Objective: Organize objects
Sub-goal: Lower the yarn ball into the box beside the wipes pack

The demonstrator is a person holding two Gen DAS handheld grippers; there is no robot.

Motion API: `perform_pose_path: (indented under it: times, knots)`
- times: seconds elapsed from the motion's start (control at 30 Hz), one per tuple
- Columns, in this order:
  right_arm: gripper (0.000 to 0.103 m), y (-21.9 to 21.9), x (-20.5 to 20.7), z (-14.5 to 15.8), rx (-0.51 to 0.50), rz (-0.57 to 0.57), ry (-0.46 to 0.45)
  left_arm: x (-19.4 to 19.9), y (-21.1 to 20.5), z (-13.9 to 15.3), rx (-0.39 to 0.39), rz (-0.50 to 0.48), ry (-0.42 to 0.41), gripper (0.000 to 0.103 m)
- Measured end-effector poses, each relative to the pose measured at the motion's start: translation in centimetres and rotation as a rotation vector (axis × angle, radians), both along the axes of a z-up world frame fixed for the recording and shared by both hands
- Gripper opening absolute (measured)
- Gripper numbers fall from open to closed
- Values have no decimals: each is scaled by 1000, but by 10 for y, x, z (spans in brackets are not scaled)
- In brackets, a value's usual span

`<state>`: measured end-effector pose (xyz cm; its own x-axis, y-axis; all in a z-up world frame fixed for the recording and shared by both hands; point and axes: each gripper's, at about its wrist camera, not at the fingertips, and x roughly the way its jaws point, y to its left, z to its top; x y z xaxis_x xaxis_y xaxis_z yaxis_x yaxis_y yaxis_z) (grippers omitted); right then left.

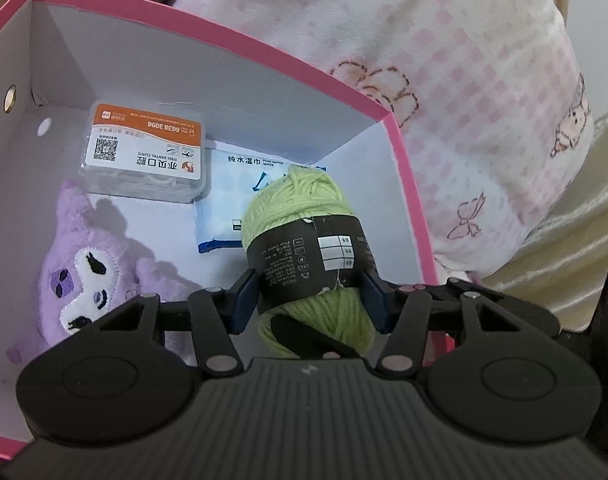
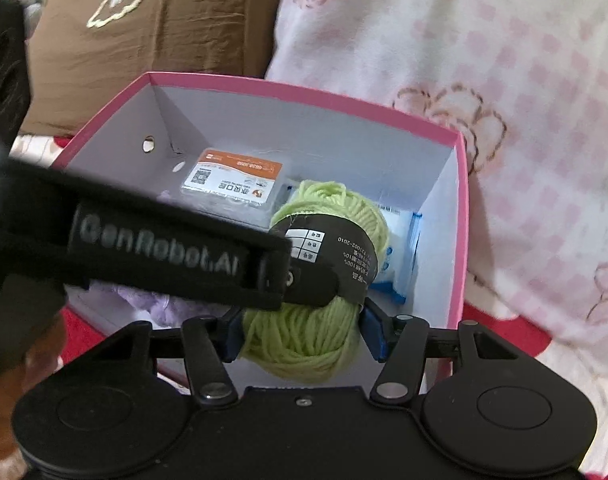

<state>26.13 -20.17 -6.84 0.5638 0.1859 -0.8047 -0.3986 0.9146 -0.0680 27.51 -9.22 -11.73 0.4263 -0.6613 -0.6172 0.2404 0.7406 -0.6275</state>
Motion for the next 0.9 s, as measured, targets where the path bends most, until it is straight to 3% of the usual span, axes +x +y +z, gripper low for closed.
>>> perform_pose_path:
  times: [0.33,0.57,0.7,0.8,0.9]
  knots:
    - [69,9,-7,4,-65,31,-29,1,1,-8,-17,-10,38,49]
    - [60,7,-5,5,-74,38,-40,1,-3,-7,-11,-11,40,48]
    - [60,6,-13,6,-92,49,-69,1,-5,-6,-10,-9,50,48]
    - [60,3,-14,9,-73,56,-82,1,-8,-7,46,-4,53,49]
    - [59,3,-17,9,-85,67,-89,0,-9,-12,29,0,62,48]
